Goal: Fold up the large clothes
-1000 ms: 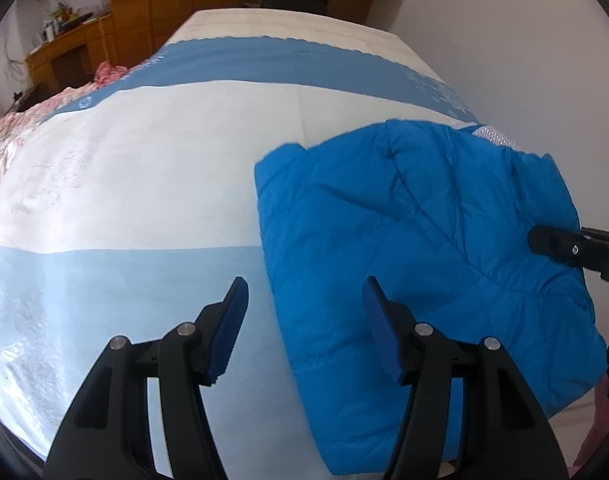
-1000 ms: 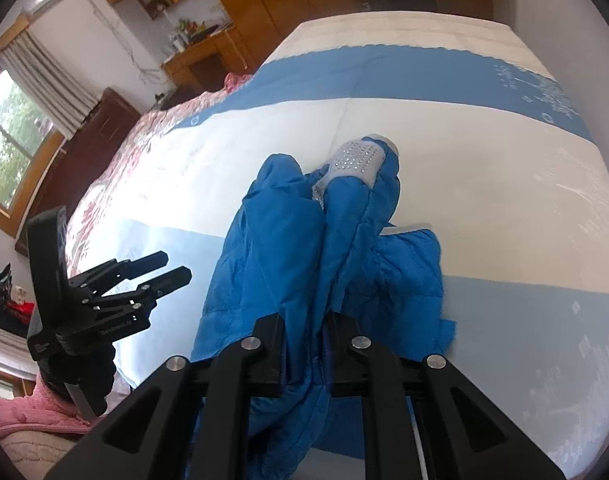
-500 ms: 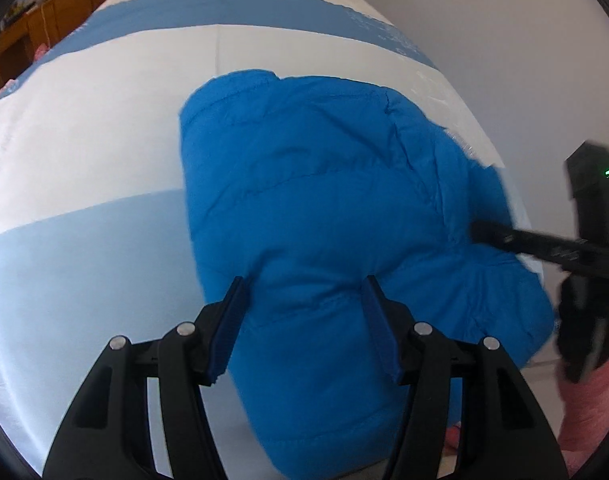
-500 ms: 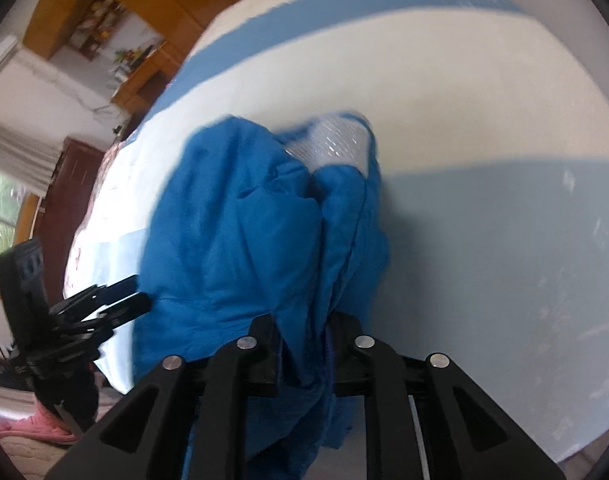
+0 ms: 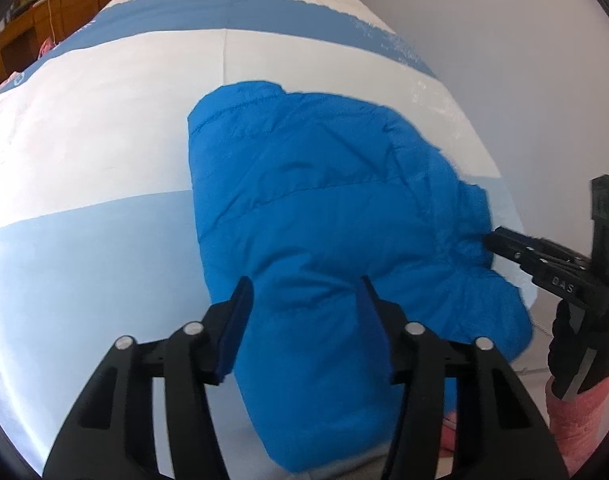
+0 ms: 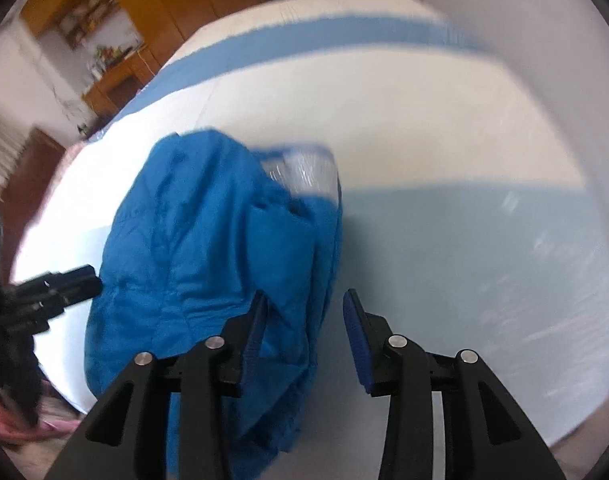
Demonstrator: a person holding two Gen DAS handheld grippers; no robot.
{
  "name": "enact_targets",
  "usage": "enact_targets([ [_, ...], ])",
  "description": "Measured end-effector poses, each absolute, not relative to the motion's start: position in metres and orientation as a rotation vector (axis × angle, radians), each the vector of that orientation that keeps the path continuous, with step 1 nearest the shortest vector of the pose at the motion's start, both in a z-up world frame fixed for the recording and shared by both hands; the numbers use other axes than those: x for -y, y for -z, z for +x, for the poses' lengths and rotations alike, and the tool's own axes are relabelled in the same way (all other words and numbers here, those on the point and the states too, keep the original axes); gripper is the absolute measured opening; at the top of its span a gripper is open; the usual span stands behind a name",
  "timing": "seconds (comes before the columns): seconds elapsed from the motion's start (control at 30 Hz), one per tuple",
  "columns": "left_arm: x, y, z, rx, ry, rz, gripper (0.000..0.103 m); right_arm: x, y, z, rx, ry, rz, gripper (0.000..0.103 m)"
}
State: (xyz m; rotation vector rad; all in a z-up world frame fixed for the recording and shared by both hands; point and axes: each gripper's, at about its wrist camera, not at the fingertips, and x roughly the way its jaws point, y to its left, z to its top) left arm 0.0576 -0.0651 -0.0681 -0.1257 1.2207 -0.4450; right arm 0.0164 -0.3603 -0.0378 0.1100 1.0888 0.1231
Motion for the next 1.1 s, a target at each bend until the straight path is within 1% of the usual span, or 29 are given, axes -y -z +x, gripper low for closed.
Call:
enact_targets([
  [0.1,0.063,0.059,0.05,-1.234,0.484,-0.19,0.05,0.329,0.017,0.004,-1.056,-0.226,0.042,0.038],
  [0.2,0.069,0.052,0.037,-1.23,0.521,-0.19,0.05,0.305,0.012,-0.008,-1.056,-0.322,-0.014,0.031],
  [0.23,0.073,0.051,0.034,-1.226,0.534,-0.173,0.05,0.302,0.014,-0.01,-1.063,-0.333,-0.03,0.026],
  [0.3,0.082,0.054,0.028,-1.24,0.565,-0.151,0.046,0.299,0.024,-0.013,-1.095,-0.326,-0.047,0.018],
  [0.37,0.089,0.062,0.025,-1.272,0.593,-0.134,0.045,0.303,0.038,-0.015,-1.138,-0.313,-0.032,0.016],
  [0.43,0.096,0.069,0.022,-1.282,0.604,-0.106,0.045,0.31,0.052,-0.024,-1.164,-0.298,-0.032,0.008],
  [0.57,0.1,0.079,0.017,-1.286,0.638,-0.088,0.045,0.318,0.08,-0.033,-1.221,-0.267,-0.009,0.003],
  [0.6,0.1,0.083,0.018,-1.291,0.642,-0.089,0.045,0.32,0.088,-0.037,-1.238,-0.262,0.002,0.001],
  [0.7,0.101,0.097,0.017,-1.305,0.651,-0.097,0.043,0.324,0.108,-0.042,-1.265,-0.259,0.061,0.0],
  [0.9,0.104,0.108,0.019,-1.299,0.652,-0.113,0.042,0.339,0.126,-0.041,-1.265,-0.284,0.171,0.0],
  [0.97,0.103,0.109,0.018,-1.3,0.645,-0.121,0.042,0.34,0.121,-0.041,-1.263,-0.299,0.164,0.0],
  [1.0,0.104,0.107,0.019,-1.302,0.636,-0.125,0.041,0.341,0.117,-0.041,-1.262,-0.308,0.158,0.0],
  [1.07,0.104,0.099,0.02,-1.304,0.619,-0.117,0.04,0.344,0.101,-0.041,-1.245,-0.342,0.137,0.0],
  [1.1,0.103,0.095,0.02,-1.301,0.617,-0.114,0.041,0.349,0.095,-0.039,-1.229,-0.356,0.13,0.002],
])
